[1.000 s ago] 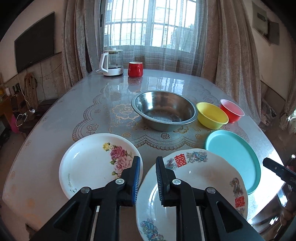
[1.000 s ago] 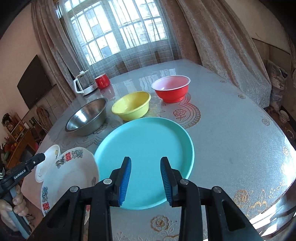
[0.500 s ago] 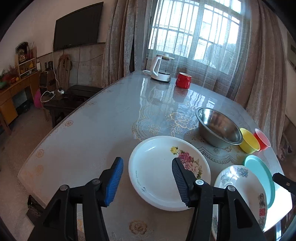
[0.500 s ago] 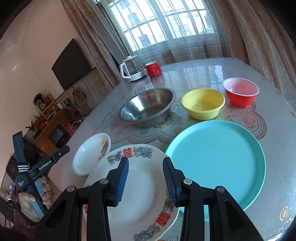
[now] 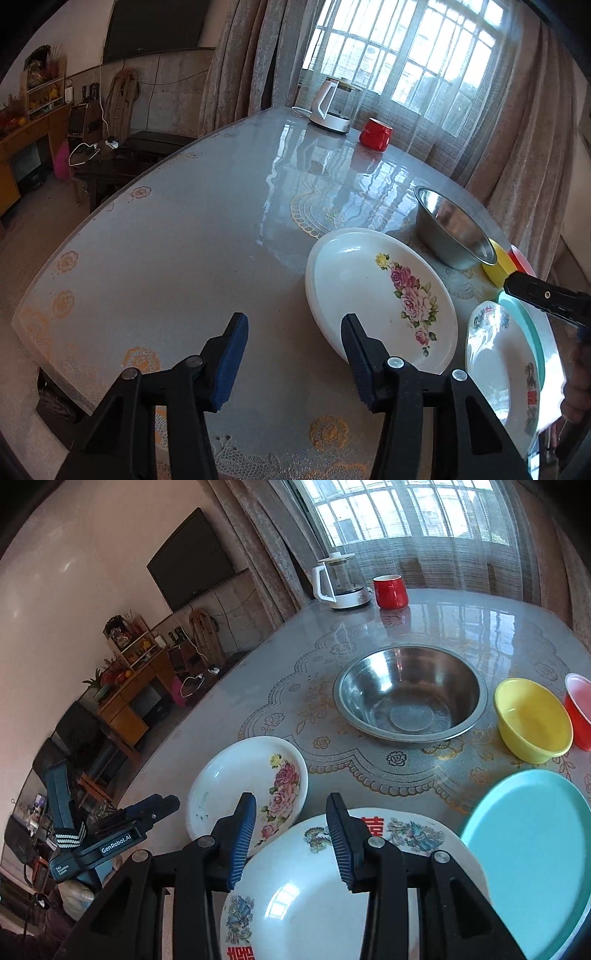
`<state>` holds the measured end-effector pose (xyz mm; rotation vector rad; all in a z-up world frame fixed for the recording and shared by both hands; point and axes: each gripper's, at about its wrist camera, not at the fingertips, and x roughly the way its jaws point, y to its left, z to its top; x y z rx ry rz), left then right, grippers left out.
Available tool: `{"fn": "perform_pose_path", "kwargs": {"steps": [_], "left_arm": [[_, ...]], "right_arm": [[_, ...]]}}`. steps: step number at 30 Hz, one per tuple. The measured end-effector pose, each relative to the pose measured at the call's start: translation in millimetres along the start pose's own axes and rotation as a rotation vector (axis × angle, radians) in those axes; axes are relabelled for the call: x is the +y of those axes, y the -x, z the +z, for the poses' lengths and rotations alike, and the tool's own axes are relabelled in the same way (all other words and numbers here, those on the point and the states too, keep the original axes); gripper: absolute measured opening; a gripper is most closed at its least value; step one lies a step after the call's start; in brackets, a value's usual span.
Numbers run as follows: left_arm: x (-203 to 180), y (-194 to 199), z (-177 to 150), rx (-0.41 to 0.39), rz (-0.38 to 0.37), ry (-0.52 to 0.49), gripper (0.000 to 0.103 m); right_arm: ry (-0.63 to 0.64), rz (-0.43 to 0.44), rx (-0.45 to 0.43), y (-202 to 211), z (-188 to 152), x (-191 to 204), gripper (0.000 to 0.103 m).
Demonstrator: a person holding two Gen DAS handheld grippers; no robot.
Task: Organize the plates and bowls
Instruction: 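Grasp the small white rose plate rim with the right tool and lift it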
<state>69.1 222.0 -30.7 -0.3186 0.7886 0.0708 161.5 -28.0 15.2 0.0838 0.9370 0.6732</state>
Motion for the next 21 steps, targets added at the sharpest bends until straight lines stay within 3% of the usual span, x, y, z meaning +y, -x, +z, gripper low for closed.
{"fn": "perform_pose_path", "kwargs": {"steps": [3,9,12,15,21], "left_arm": [[-4.6,-7.8,-4.7,0.011,-0.025,-0.007,0.047],[-7.0,-18.9,-7.0,0.032,-0.077,0.029,0.046],[-14.0,-23.8,-8.2,0.027,-0.100,0.021,0.036],[-21.7,-27.4,-6.4,0.019,-0.062,0.007,0.032],[-20.5,-26.2,0.2,0.010,-0.041,0.013,0.030]], "right_arm": [[0.019,-0.014,0.055,-26.7,10.6,3.8,0.040],[0.068,-0.097,0.168,-76.7,20.2,0.5,0.029],[0.107,-0.113,0.215,-93.6,15.8,3.0,0.019],[0.143,-0.142,0.209,-99.3,14.2,8.3,0.018],[0.068,-0.062,0.174,-86.8,20.4,2.7,0.017]]}}
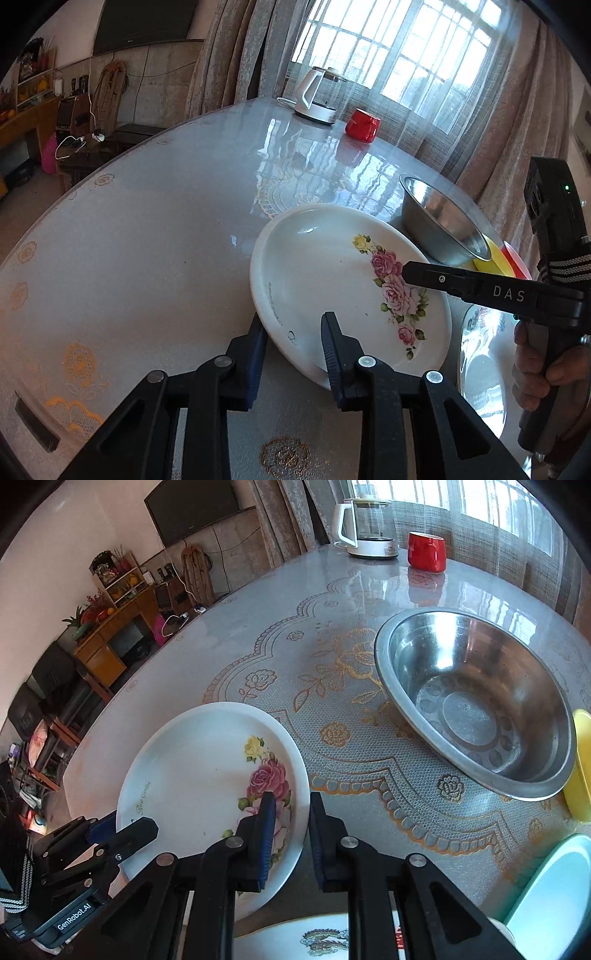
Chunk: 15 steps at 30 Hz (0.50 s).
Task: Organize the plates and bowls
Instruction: 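Grasp the small white rose plate rim with the right tool and lift it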
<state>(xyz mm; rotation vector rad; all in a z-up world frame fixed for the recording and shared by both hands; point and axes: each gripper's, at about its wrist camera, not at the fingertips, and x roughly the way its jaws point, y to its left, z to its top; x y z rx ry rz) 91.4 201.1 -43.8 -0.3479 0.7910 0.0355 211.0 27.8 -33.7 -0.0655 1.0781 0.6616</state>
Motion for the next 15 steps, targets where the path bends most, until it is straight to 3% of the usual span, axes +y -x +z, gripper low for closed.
{"fn": "perform_pose_path", "kwargs": {"steps": [6,15], "left_arm": [[-5.0,14.1,12.1,-0.034,-0.005,-0.005,0.030],[-43.5,32.8,26.9,-0.090,-0.042,-0.098,0.030]], "right_arm": [[-0.032,0.037,-0.062,22.8,-0.8,1.1,0.017],[-0.129,0.052,-0.178,68.1,-11.2,-20.0,0.017]]}}
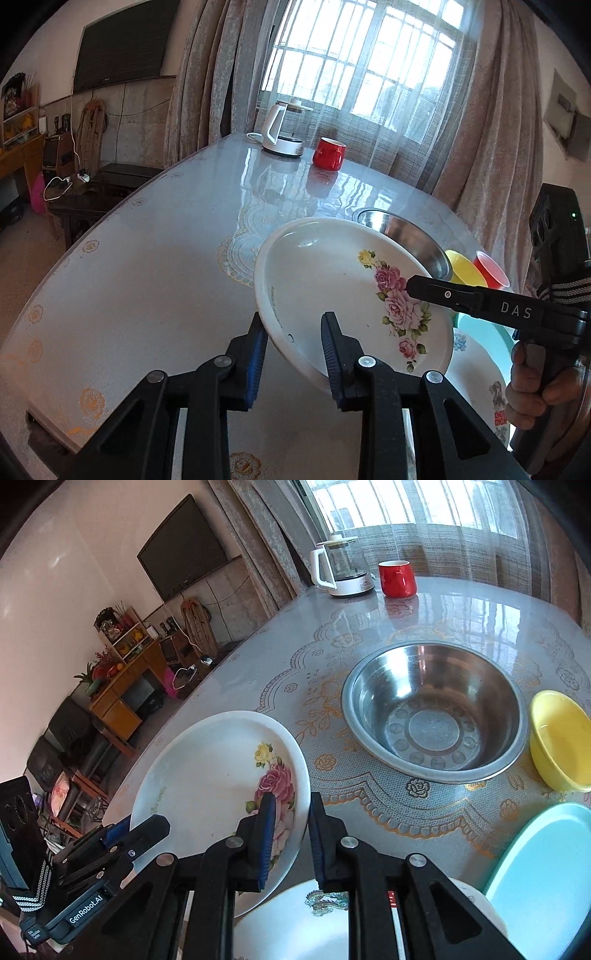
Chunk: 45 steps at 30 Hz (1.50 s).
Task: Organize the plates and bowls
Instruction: 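Grasp the small white rose plate rim with the right tool and lift it, then lower the rose plate onto the teal plate with the right tool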
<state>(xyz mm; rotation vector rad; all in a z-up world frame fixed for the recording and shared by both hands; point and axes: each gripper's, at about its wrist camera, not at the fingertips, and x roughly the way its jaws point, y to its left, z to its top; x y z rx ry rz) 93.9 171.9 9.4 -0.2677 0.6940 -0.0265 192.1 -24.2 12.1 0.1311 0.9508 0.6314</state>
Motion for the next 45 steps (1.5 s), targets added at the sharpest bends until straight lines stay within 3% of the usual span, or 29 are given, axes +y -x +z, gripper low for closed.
{"fn": "perform_pose_path", "kwargs": {"steps": [10,27,37,45], "left_arm": [[-64.9,-6.3,6.9,0.020,-0.073,-0.072,0.030],[-199.7,-34.8,1.6,0.089,-0.188,-0.276,0.030],[-262.3,-57.2,-8.7,0.140,-0.219,-0.401,0.030],[-271.5,-93.0,-18.5,0.257,-0.206,-0.416,0.030]], "right_arm": [[-0.120,-0.016,-0.115,64.7,-19.0,-46.9,0.018],[-0.323,-0.138,-0.228,148.4,-76.3,-146.7,0.018],[-0.433,-0.180,-0.250,172.7,-105.7,-193.4,0.018],[-0.462,-0.219,-0.216,164.4,-124.9,-208.4,0.018]]}}
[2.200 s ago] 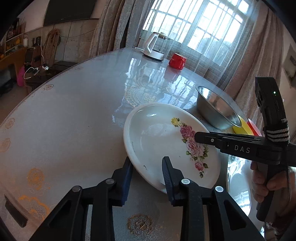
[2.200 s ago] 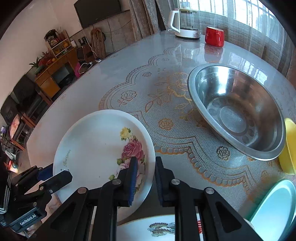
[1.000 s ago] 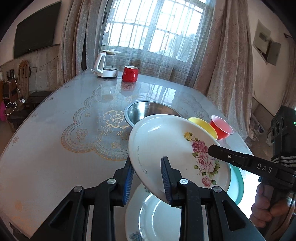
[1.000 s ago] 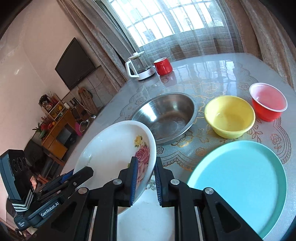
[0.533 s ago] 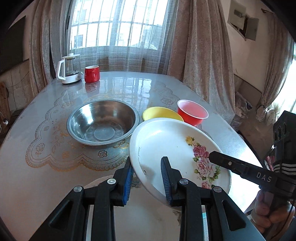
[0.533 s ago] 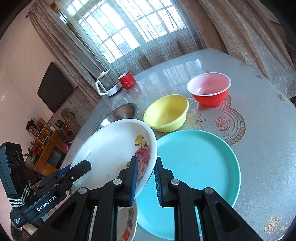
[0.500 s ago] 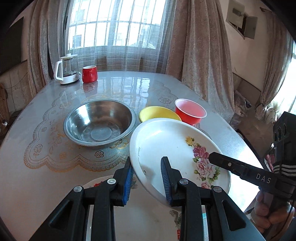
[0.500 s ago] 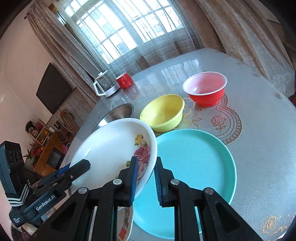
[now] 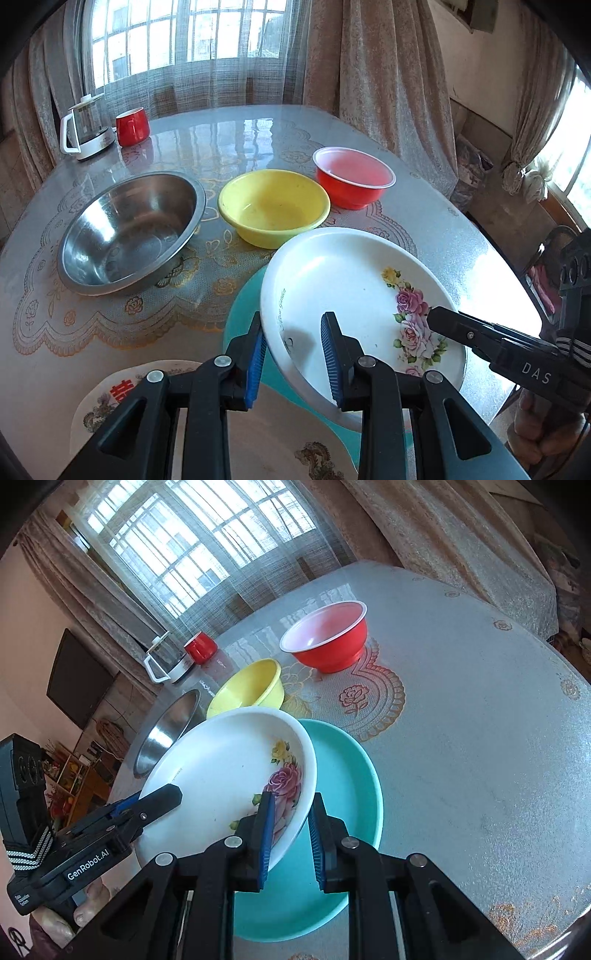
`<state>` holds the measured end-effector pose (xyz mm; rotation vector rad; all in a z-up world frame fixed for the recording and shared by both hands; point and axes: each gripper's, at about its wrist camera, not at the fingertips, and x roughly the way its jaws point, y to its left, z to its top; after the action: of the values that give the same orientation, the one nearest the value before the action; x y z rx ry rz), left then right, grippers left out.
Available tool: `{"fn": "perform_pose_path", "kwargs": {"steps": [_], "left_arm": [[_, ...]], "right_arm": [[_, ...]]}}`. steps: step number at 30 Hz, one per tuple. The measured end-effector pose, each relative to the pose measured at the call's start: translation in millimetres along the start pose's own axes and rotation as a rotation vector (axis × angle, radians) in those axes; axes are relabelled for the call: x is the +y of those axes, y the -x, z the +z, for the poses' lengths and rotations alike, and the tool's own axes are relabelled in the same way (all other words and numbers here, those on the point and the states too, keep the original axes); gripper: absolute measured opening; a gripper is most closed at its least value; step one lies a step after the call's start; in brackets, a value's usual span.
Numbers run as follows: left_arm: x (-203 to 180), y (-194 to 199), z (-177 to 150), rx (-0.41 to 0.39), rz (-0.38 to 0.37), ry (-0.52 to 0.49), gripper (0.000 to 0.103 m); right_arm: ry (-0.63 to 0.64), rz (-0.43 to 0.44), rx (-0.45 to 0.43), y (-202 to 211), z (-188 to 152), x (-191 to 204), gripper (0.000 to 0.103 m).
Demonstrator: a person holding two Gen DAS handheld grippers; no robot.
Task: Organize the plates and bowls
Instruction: 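Lower the rose plate onto the teal plate with the right tool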
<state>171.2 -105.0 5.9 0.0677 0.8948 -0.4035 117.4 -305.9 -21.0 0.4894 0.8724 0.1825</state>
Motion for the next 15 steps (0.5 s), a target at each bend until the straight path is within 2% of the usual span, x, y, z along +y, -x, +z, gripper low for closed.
{"fn": "perform_pose_path", "kwargs": {"steps": [7,15], "left_arm": [[-4.8,-15.6,-6.3,0.057,0.012,-0.029,0.030],[1.3,2.7,-9.2,0.006,0.001,-0.026,0.030]], "right_arm": [[0.033,-0.074,0.034,-11.3,-7.7,-5.5,0.018],[0.071,-0.096,0.044,-11.5,-14.4,-2.3,0.019]]}}
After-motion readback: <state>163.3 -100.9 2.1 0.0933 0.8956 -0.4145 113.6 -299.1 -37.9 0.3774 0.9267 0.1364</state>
